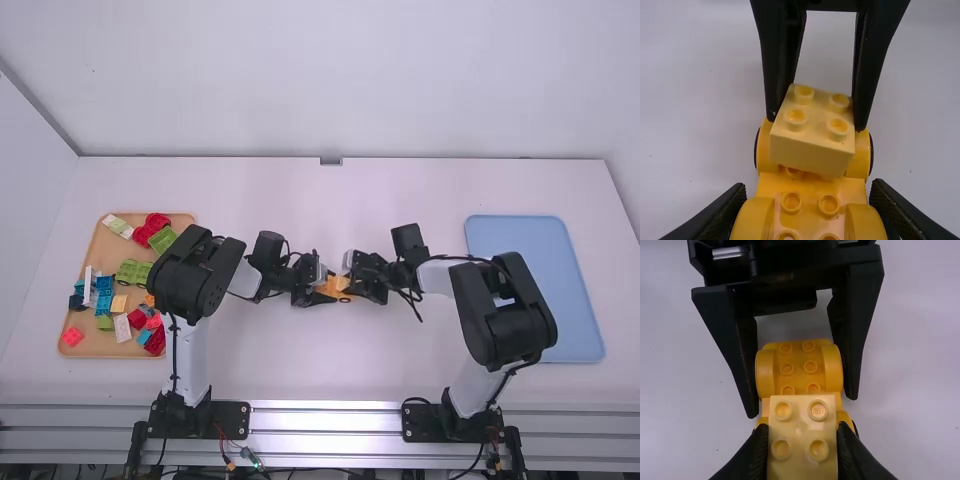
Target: Assemble lego blocks to make yellow taxi
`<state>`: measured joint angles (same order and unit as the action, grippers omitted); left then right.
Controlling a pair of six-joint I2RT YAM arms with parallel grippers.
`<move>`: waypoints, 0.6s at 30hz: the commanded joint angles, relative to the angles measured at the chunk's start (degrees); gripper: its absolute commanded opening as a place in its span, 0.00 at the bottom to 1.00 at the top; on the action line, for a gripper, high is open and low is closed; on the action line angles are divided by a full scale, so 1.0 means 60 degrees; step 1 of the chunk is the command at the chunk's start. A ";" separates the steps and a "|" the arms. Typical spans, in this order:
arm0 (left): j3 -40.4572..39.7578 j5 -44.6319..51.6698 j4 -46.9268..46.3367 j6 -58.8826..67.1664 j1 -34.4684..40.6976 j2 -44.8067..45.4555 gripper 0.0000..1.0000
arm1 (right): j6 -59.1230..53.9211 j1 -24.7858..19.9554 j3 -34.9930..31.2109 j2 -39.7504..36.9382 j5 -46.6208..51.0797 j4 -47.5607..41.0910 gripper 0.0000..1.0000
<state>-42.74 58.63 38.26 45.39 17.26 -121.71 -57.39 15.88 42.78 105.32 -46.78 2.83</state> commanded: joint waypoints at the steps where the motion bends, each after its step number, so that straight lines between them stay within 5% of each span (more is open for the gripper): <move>1: 0.0146 0.0109 -0.0040 -0.0029 0.0073 -0.0084 0.49 | 0.0029 -0.0007 -0.0073 0.0004 0.0306 -0.0117 0.27; 6: 0.0146 0.0109 -0.0040 -0.0025 0.0073 -0.0084 0.49 | 0.0025 0.0117 -0.0073 0.0004 0.0342 -0.0109 0.34; 9: 0.0146 0.0109 -0.0044 -0.0029 0.0073 -0.0084 0.49 | 0.0033 0.0178 -0.0073 0.0000 0.0339 -0.0055 0.52; 18: 0.0146 0.0113 -0.0040 -0.0029 0.0073 -0.0084 0.48 | 0.0033 0.0018 0.0051 0.0000 0.0200 -0.0117 0.48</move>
<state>-42.74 58.61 38.28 45.41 17.26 -121.71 -57.28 16.16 42.78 105.32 -45.39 2.39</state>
